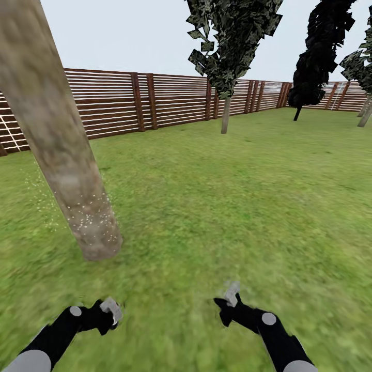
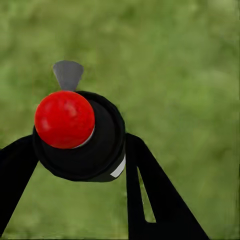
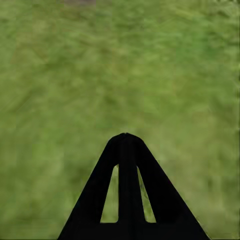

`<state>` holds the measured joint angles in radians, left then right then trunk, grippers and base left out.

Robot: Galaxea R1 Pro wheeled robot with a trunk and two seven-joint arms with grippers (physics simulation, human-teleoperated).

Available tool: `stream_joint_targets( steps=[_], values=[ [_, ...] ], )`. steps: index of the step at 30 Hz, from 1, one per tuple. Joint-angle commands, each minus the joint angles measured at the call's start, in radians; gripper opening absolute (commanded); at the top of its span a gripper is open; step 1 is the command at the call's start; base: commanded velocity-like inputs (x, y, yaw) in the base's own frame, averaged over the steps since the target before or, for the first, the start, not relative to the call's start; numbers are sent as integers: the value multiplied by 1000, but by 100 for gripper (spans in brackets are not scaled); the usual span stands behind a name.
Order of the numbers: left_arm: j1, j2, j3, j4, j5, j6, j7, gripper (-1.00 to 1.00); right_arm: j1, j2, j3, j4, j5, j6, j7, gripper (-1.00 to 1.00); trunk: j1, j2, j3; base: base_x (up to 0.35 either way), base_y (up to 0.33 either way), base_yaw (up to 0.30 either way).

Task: In the garden, pick up the pesticide atomizer on the floor and spray pesticide onto both trees until each tree trunk is fully covered.

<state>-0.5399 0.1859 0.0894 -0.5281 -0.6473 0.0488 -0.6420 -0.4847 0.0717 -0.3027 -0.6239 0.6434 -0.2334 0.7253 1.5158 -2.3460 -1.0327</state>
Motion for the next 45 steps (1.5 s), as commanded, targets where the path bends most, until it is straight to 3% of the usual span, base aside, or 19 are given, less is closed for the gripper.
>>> stream_joint_targets(
  steps=[1,2,3,4,5,6,8,10,11,12,20,27,35,45],
  values=[
    [0,-2,46,67,64,-65,60,-100,1,-2,-80,58,-1,-5,-122,-100,0,0,0,0,0,0],
    [1,-1,68,116,108,-124,106,-100,1,-4,-119,95,-1,-8,-216,-100,0,0,0,0,0,0],
    [9,0,87,200,175,-195,202,-100,2,-7,-149,140,-1,-15,-376,-100,0,0,0,0,0,0],
    [15,0,91,237,209,-219,256,-100,3,-8,-157,159,-1,-26,-450,-100,0,0,0,0,0,0],
    [45,-1,96,289,277,-263,377,-100,18,-10,-164,199,-1,-78,-576,-100,0,0,0,0,0,0],
    [75,-2,98,311,330,-307,461,-100,38,-11,-168,232,-1,-122,-653,-100,0,0,0,0,0,0],
    [116,-3,100,323,429,-358,553,-100,62,-17,-171,292,-2,-150,-729,-100,0,0,0,0,0,0],
    [156,-3,100,325,534,-375,605,-100,70,-21,-172,342,-3,-162,-755,-100,0,0,0,0,0,0],
    [167,-2,99,327,564,-378,616,-100,71,-22,-171,353,-3,-169,-759,100,0,0,0,0,0,0],
    [176,0,99,328,582,-380,623,-100,72,-22,-172,363,-4,-174,-762,100,0,0,0,0,0,0],
    [198,7,99,328,595,-380,628,-100,72,-13,-168,370,1,-176,-762,100,0,0,0,0,0,0],
    [205,9,99,329,594,-380,628,-100,72,-23,-171,377,-2,-176,-764,100,0,0,0,0,0,0],
    [205,7,98,330,594,-380,628,-100,78,-22,-169,573,1,-173,-763,100,0,0,0,0,0,0],
    [205,-3,94,330,590,-382,627,-100,107,-22,-169,598,1,-172,-762,100,0,0,0,0,0,0]
  ],
)
